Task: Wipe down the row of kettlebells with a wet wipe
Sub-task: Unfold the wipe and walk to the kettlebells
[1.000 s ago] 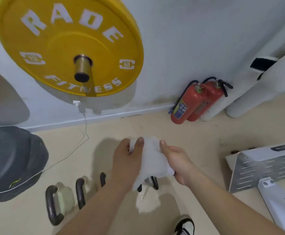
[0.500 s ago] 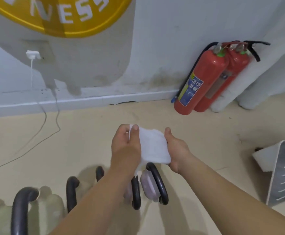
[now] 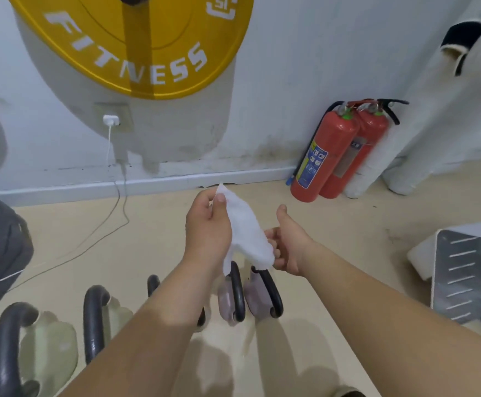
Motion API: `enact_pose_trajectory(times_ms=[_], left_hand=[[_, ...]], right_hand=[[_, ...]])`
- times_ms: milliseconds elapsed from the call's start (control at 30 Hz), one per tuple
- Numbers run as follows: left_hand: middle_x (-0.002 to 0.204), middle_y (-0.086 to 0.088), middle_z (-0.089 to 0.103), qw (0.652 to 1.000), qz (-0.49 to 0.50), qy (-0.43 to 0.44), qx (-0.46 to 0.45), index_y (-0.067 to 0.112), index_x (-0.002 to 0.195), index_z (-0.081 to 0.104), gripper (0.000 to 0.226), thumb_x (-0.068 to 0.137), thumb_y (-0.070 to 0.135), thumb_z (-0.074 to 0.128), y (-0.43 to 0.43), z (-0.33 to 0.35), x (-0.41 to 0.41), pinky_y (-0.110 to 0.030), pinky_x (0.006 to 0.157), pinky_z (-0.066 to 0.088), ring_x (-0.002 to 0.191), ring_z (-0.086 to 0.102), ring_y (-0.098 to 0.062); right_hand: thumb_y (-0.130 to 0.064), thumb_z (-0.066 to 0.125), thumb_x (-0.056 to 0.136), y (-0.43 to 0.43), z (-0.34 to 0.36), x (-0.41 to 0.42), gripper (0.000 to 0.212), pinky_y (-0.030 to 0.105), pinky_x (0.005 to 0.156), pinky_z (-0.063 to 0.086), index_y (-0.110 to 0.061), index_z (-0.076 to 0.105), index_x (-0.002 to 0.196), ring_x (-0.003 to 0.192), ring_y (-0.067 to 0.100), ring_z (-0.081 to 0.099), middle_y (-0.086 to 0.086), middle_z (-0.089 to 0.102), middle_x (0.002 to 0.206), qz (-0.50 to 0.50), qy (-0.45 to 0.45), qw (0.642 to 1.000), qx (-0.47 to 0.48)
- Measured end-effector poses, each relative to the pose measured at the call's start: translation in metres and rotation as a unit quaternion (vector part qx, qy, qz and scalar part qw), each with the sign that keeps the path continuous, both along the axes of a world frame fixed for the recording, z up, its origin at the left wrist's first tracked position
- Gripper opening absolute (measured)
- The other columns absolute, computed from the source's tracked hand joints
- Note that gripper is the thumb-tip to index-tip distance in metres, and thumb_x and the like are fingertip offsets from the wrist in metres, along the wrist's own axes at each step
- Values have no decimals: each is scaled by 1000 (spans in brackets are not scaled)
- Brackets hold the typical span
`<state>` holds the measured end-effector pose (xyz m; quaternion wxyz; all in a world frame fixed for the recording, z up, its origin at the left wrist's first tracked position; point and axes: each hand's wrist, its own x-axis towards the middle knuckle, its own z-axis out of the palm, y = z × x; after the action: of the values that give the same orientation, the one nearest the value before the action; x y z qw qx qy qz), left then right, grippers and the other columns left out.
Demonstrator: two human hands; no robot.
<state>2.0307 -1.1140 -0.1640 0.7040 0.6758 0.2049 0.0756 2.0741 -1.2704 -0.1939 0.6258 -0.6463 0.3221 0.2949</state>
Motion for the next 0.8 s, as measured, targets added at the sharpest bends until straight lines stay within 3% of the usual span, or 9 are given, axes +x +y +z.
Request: enact_pose_trajectory(times_ms=[33, 100, 133, 200, 267, 367, 533, 667, 800], left_hand=[[112, 4, 71, 999, -12, 19, -36, 31, 111, 66, 22, 106, 40, 46, 4, 7, -2, -36, 88, 56, 103, 68, -18], [102, 4, 73, 981, -60, 66, -173, 30, 104, 67, 21, 105, 43, 50, 10, 24, -9, -34, 77, 57, 88, 70, -19], [91, 5, 70, 958, -88, 85, -261, 29, 98, 67, 20, 104, 42, 53, 10, 35, -15, -31, 69, 53, 78, 67, -18], [83, 2, 62, 923, -126, 89, -354, 28, 85, 67, 23, 103, 40, 58, 9, 50, -25, -31, 68, 47, 79, 60, -19], [87, -1, 63, 928, -145, 57, -339, 27, 89, 69, 19, 102, 40, 61, 7, 54, -32, -35, 74, 48, 86, 61, -23], [92, -4, 74, 958, -150, 41, -242, 24, 104, 68, 15, 104, 36, 58, 7, 58, -40, -37, 71, 55, 82, 71, -25], [100, 0, 73, 998, -68, 8, -6, 25, 100, 71, 15, 103, 26, 56, -1, 37, -46, -30, 72, 55, 93, 71, -21], [93, 12, 69, 995, -76, 16, 63, 27, 95, 70, 13, 100, 23, 59, -21, 6, -40, -28, 78, 51, 88, 65, -12], [90, 10, 66, 988, -89, 52, 116, 25, 98, 68, 8, 98, 27, 59, -29, -31, -21, -36, 83, 57, 83, 65, -17]], right_hand=[[-93, 32, 85, 0, 9, -5, 91, 24, 46, 32, -8, 62, 102, 50, 17, 38, 2, 47, 65, 21, -6, 999, 29], [-101, 38, 73, 2, 21, -14, 113, 31, 60, 50, -4, 66, 124, 68, 24, 61, 10, 68, 85, 60, -19, 992, 107], [-102, 43, 69, 4, 27, -20, 119, 38, 79, 58, -5, 65, 133, 90, 29, 70, 16, 74, 112, 78, -21, 985, 151], [-99, 56, 65, 12, 40, -38, 121, 51, 117, 42, -8, 60, 145, 130, 34, 60, 23, 53, 153, 90, -28, 969, 229], [-88, 63, 70, 17, 47, -55, 113, 53, 126, 27, -10, 55, 150, 144, 38, 49, 22, 48, 158, 74, -44, 950, 302], [-67, 59, 94, 16, 48, -68, 82, 53, 125, 29, -9, 53, 151, 145, 36, 48, 20, 50, 157, 31, -105, 938, 329], [-36, 60, 105, 1, 50, -61, 40, 41, 86, 62, -7, 64, 133, 101, 28, 77, 12, 78, 117, -24, -162, 983, 84], [-38, 65, 102, -22, 40, -43, 38, 50, 100, 58, -9, 66, 128, 105, 31, 73, 9, 75, 115, -31, -222, 969, -102], [-33, 57, 106, -59, 31, -20, 21, 41, 101, 52, -14, 63, 111, 102, 29, 62, 7, 67, 110, -80, -260, 936, -224]])
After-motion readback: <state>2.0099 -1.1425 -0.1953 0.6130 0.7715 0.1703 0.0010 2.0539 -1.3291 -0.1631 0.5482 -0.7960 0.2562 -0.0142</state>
